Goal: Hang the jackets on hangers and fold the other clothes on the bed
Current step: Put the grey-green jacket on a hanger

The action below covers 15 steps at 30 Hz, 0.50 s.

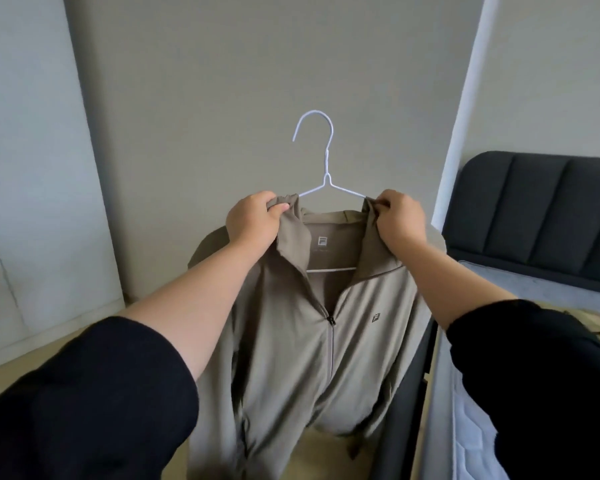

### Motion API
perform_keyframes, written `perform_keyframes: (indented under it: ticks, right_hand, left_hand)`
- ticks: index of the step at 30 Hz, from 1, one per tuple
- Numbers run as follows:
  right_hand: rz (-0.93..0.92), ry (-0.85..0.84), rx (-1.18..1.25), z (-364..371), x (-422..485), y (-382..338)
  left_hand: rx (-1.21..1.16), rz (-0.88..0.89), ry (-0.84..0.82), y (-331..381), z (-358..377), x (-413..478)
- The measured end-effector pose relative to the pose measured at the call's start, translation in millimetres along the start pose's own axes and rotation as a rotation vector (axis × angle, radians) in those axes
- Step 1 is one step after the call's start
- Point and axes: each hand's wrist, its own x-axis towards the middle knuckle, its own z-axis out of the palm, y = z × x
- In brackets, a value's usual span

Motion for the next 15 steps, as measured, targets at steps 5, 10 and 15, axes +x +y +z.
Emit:
perform_keyframes:
  ticks: [5,10,15]
  right_hand:
    - [-0.042,0.307,-0.04,-94,11,-16]
    - [-0.052,0.507,-0.135,-198,0,-24]
    - [-0.041,0.661,-0.236,-288,-33,-14]
  left_hand:
    - [-0.144,0.115,0.062,80,-22,32]
    - [-0.279,0.211,0.106,170,-49,28]
    - [-0.386,0.288,0.094,248,-69,-9]
